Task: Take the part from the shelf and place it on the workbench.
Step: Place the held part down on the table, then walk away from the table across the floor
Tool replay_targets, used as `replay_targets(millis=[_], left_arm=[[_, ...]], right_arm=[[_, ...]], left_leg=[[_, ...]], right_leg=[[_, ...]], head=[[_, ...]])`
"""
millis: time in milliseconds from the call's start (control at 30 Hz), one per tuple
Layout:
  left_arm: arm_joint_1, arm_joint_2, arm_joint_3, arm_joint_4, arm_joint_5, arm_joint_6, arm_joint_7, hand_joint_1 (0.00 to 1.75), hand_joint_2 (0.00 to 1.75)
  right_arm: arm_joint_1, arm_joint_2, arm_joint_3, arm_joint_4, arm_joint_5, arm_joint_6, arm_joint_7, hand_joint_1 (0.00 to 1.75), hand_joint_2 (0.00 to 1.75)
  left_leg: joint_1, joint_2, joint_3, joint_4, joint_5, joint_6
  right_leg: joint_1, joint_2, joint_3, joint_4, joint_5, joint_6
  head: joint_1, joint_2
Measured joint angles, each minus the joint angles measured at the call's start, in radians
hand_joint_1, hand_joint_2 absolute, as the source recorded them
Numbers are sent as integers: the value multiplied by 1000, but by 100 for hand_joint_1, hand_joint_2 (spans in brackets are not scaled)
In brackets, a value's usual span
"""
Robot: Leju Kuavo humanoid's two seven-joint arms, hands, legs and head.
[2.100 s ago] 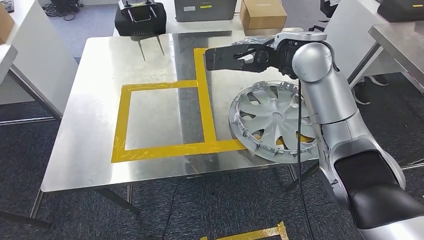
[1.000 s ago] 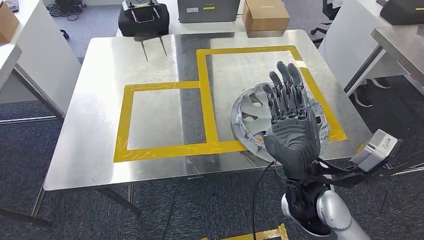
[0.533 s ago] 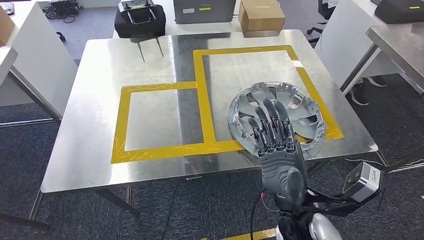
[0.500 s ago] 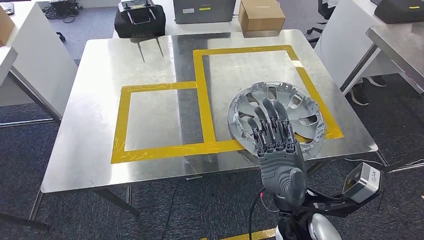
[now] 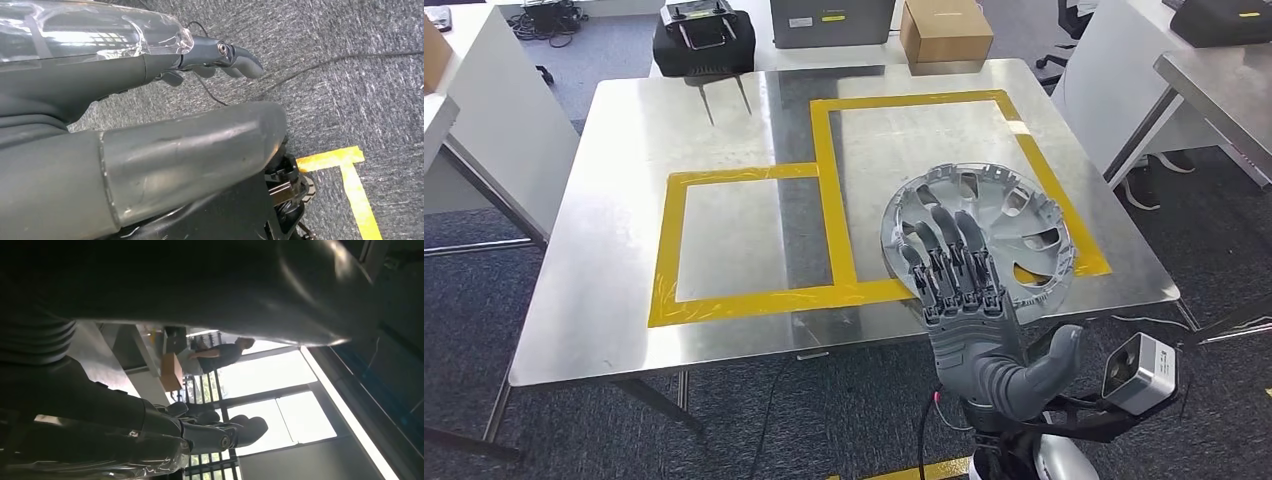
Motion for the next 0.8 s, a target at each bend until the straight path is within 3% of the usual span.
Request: replay_targets(millis=[67,100,133,200,233,267,300,333,367,433,467,567,633,733,767,800], left_arm=[[0,0,0,0,1,0,0,0,0],[-1,0,0,0,1,0,0,0,0],[-1,0,0,0,2,0,1,0,0],[-1,0,0,0,3,0,1,0,0],[0,0,0,0,3,0,1,0,0],[0,0,0,0,3,0,1,0,0],[0,0,0,0,3,0,1,0,0],[0,0,0,0,4,0,1,0,0],[0,0,0,0,4,0,1,0,0],[-1,-2,0,0,5,0,1,0,0],[-1,-4,0,0,5,0,1,0,0],[-1,-4,0,0,6,0,4,0,0],[-1,-3,0,0,6,0,4,0,0],[-1,-1,0,0,8,0,5,0,0],[-1,0,0,0,8,0,6,0,0],[-1,0,0,0,8,0,7,0,0]], right_arm=[[0,2,1,0,-1,1,-1,0,0],[0,3,1,1,-2,3,-2,0,0],[0,4,2,2,-3,4,-2,0,0],[1,4,3,4,-5,7,-3,0,0],[2,5,4,6,-6,8,-3,0,0],[3,5,4,9,-6,9,-3,0,0],[4,5,5,11,-7,10,-3,0,0],[5,6,7,14,-8,12,-3,0,0],[5,6,8,16,-8,14,-4,0,0],[4,6,11,18,-10,17,-4,0,0],[4,6,12,18,-10,18,-5,0,0],[4,6,14,18,-11,20,-6,0,0],[3,8,14,19,-11,21,-6,0,0],[3,11,15,20,-12,21,-7,0,0],[3,12,15,22,-12,21,-7,0,0],[3,12,15,23,-12,21,-7,0,0]], left_leg=[[2,0,1,-7,11,8],[5,0,2,-12,17,12],[8,1,1,-17,23,16],[8,1,-2,-20,28,20],[7,1,-4,-20,29,20],[5,1,-7,-19,31,20],[4,0,-8,-19,32,19],[3,-1,-9,-18,33,18],[2,-3,-9,-18,34,16],[1,-5,-14,-17,38,8],[3,-6,-18,-17,42,2],[7,-6,-29,-14,49,-18],[8,-6,-46,26,8,-32],[19,-6,-105,192,-104,-49],[23,-6,-113,231,-120,-54],[26,-5,-105,238,-116,-58]], right_leg=[[-1,2,-2,2,-2,7],[0,3,-8,17,-17,10],[0,4,-21,51,-45,12],[-1,4,-65,171,-119,16],[-2,4,-87,233,-146,16],[-2,4,-98,270,-155,15],[-1,4,-92,271,-144,12],[0,4,-71,238,-117,7],[2,4,-35,174,-81,-1],[10,5,32,49,-37,-20],[15,6,48,13,-29,-28],[18,1,51,-17,-22,-38],[12,-4,48,-36,-9,-47],[10,-9,26,-37,8,-52],[10,-10,16,-33,13,-50],[9,-10,5,-27,17,-47]], head=[[-2,0],[0,0],[4,0],[14,0],[19,0],[21,0],[24,0],[26,0],[28,0],[28,0],[27,0],[31,0],[25,0],[0,0],[-5,0],[-8,0]])
